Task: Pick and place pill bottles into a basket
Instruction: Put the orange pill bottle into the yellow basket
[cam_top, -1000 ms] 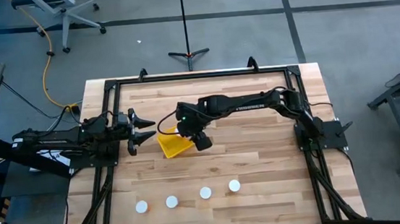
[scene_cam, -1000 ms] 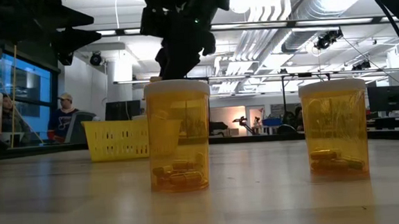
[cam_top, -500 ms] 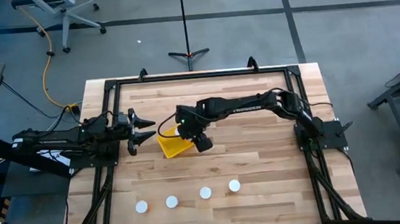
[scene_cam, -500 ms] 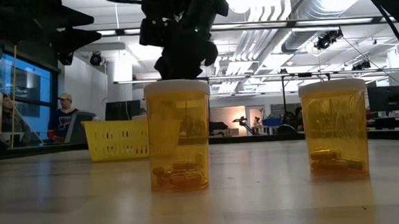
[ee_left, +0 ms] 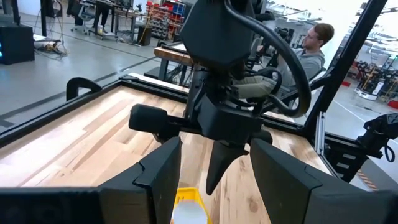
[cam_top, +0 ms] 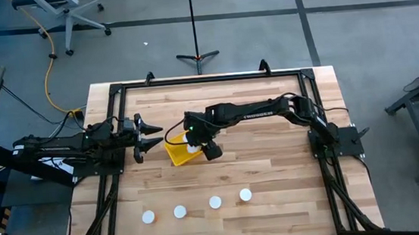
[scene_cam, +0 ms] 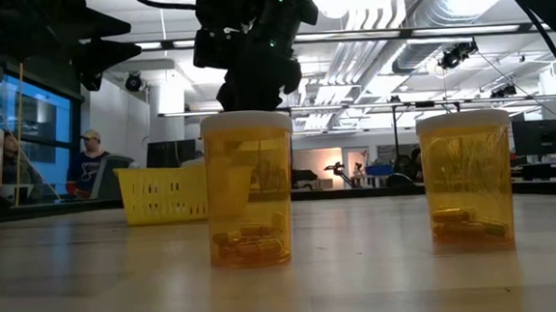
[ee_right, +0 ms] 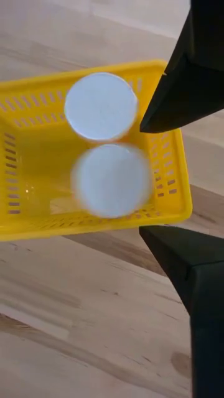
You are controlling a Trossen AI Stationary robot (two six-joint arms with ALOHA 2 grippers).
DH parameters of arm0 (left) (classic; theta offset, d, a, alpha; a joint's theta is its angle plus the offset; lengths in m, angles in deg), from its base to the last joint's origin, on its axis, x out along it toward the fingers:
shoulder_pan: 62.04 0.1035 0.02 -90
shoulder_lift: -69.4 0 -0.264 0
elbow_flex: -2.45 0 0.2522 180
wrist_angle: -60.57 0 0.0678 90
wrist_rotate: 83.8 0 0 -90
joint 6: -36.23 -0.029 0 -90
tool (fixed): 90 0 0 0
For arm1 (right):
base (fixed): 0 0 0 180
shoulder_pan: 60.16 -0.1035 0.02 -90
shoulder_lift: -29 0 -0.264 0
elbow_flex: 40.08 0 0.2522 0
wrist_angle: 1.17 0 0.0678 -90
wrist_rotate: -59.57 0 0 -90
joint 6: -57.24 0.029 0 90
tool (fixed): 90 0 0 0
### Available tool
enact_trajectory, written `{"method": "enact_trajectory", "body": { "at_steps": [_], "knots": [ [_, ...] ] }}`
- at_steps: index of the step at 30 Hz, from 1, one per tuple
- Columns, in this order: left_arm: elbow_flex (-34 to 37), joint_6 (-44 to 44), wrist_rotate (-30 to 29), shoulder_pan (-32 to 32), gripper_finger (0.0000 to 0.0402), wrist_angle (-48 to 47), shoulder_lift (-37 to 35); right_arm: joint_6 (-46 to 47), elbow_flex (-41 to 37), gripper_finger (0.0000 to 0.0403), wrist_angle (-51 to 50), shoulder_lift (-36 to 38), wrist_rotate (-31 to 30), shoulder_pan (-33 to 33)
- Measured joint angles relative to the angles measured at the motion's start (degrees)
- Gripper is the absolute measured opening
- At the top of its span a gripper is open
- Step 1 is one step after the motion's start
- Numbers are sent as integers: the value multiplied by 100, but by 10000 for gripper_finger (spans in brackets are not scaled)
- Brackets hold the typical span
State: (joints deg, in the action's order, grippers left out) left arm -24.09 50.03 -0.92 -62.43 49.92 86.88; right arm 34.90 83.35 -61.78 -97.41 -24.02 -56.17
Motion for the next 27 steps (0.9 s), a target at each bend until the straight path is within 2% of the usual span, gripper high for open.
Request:
{"method": "enact_trajectory", "body": {
  "at_steps": [6,11,16,18,24,27],
  "knots": [
    [0,0,1,0,227,0,0,22,0,269,-61,2,-20,0],
    [0,0,-1,0,227,-2,0,58,235,268,-468,7,-351,4],
    [0,0,-1,0,227,-2,0,408,574,258,-1027,76,191,54],
    [0,0,-1,0,227,-4,0,441,585,253,-1133,197,348,53],
    [0,17,1,0,227,-28,2,748,566,234,-1594,767,304,-78],
    [0,20,1,0,227,-28,2,954,568,225,-1695,1139,78,-251]
  ]
}}
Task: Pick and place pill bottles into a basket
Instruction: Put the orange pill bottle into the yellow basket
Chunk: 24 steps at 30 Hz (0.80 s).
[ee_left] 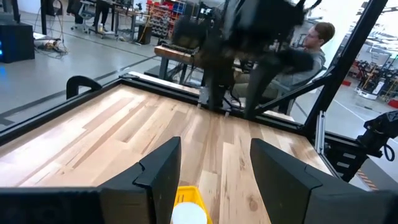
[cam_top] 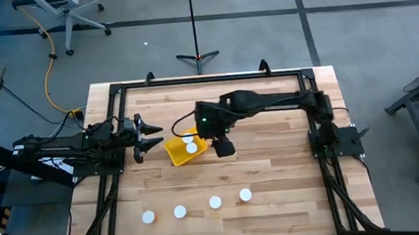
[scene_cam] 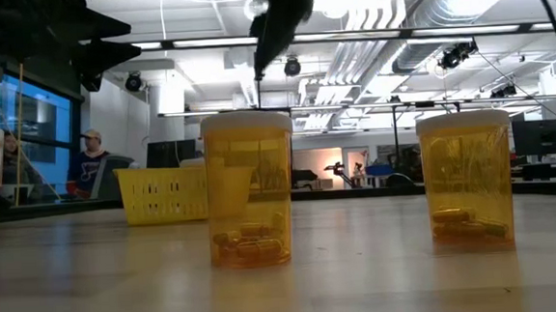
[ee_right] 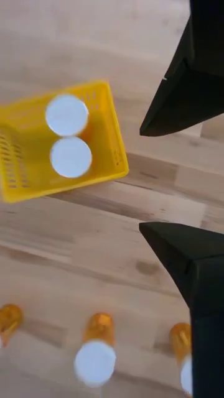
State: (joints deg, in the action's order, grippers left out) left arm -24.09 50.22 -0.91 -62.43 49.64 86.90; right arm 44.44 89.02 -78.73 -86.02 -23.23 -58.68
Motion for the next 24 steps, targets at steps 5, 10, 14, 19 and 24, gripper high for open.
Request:
{"method": "enact_trajectory", "body": {
  "at_steps": [5,10,14,19,24],
  "knots": [
    [0,7,0,0,227,2,0,223,1,210,-47,556,-809,-488],
    [0,277,0,0,227,2,-2,553,1,195,-297,1057,-1483,-1063],
    [0,302,0,0,227,2,-2,1134,1,182,-557,1415,-2320,-1661],
    [0,302,0,0,227,13,0,1801,1,164,-792,1635,-3177,-2548],
    [0,302,0,0,227,44,0,2569,-136,148,-1020,1641,-3782,-3339]
  ]
}}
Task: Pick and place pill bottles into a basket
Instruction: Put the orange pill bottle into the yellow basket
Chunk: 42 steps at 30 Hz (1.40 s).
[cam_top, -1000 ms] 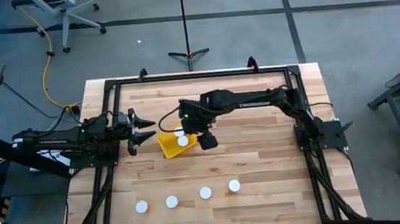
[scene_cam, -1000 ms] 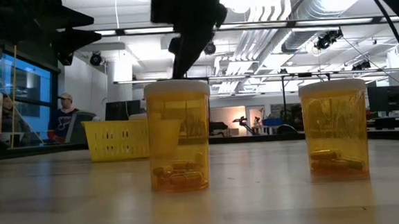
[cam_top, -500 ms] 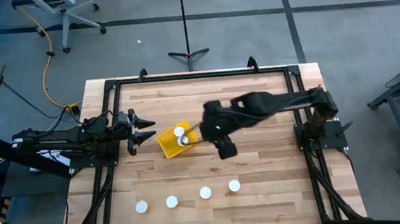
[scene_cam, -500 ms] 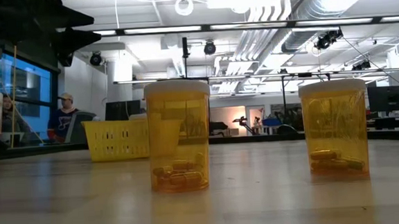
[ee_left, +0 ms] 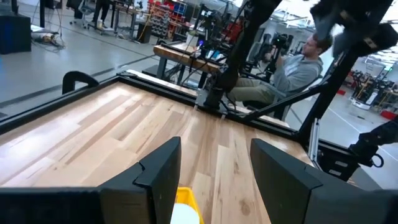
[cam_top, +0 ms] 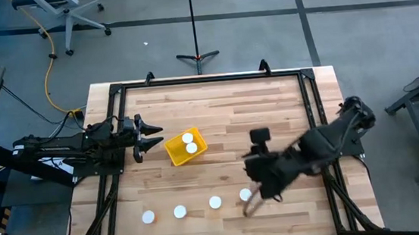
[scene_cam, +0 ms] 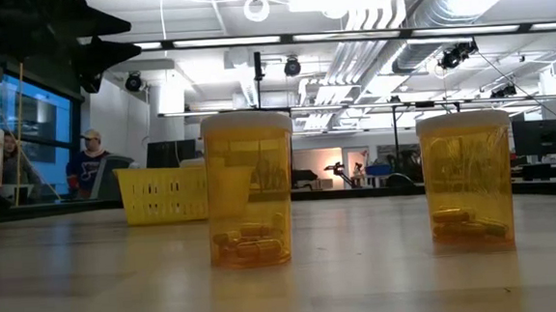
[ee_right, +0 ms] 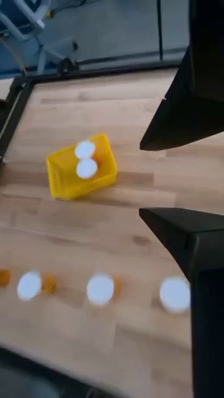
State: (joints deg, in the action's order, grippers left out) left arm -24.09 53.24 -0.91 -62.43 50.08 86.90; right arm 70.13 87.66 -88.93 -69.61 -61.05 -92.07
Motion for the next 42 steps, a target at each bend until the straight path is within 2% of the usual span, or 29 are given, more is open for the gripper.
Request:
{"method": "enact_trajectory", "body": {
  "at_steps": [2,4,8,10,13,18,23,27,30,32,39,42],
  "knots": [
    [0,0,0,0,227,-1,-1,214,-400,145,340,96,82,-279],
    [0,0,0,0,227,0,-2,267,-935,144,1033,191,501,-489],
    [0,0,-13,0,227,9,0,-118,-2325,144,3153,591,1649,-631],
    [0,0,-68,0,227,7,0,-467,-3091,144,4179,850,1962,-551],
    [0,0,-124,0,227,7,0,-784,-4338,144,5232,1331,2014,-190],
    [0,-7,-138,0,227,5,-1,-1167,-6276,144,6916,2434,2119,815],
    [0,-20,-140,0,227,2,0,-2057,-7881,144,8686,3817,2200,1795],
    [0,-22,-141,0,227,-3,-1,-2385,-9063,144,10149,4797,2153,2374],
    [0,-211,-141,0,227,-6,0,-2506,-9633,144,11154,5131,1862,2658],
    [0,-405,-120,0,227,-7,2,-2601,-9863,144,11458,5190,1685,2779],
    [0,-1222,-18,0,227,31,2,-2719,-10067,144,11786,5183,1683,3022],
    [0,-1343,-239,0,227,188,2,-2567,-10037,144,11854,5174,1689,3046]
  ]
}}
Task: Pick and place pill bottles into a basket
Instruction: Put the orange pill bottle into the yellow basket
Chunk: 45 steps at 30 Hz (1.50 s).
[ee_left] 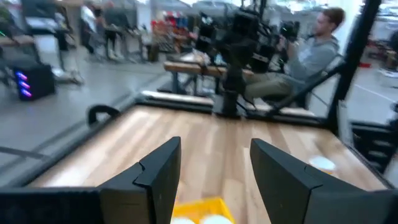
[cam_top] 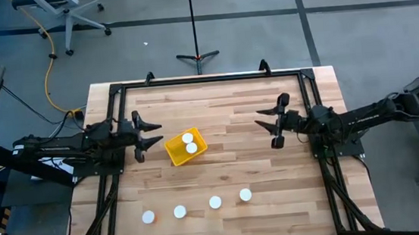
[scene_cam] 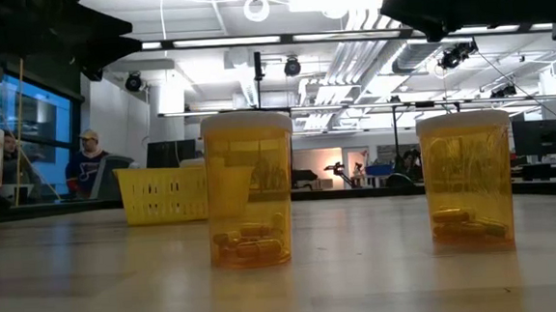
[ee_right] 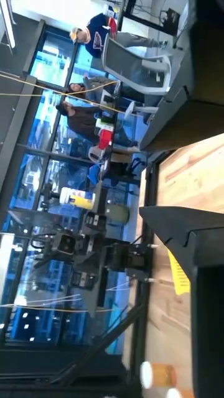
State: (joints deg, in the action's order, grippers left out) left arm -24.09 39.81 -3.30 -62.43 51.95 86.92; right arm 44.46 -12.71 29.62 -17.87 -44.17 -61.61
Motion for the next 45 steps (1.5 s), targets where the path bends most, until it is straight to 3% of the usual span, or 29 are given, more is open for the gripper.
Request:
{"method": "enact_trajectory", "body": {
  "at_steps": [7,13,19,22,27,34,45],
  "knots": [
    [-4,-400,-908,2,227,779,-3,-165,6,144,2,0,68,-2],
    [-4,-702,-360,0,238,744,0,-185,8,144,-10,0,68,-2],
    [-4,-260,-141,0,328,864,237,-185,10,144,-45,0,67,-2],
    [-27,627,311,0,375,764,441,-275,10,144,-62,-2,68,-2],
    [-656,1748,1235,0,396,-453,895,-453,13,144,-60,-3,66,-3],
    [-1731,2748,2733,-184,361,-2152,2008,-548,15,144,-67,-2,66,-2],
    [-3240,5542,2989,-1323,313,-4844,3919,-571,16,144,-135,-3,66,-3]
  ]
}}
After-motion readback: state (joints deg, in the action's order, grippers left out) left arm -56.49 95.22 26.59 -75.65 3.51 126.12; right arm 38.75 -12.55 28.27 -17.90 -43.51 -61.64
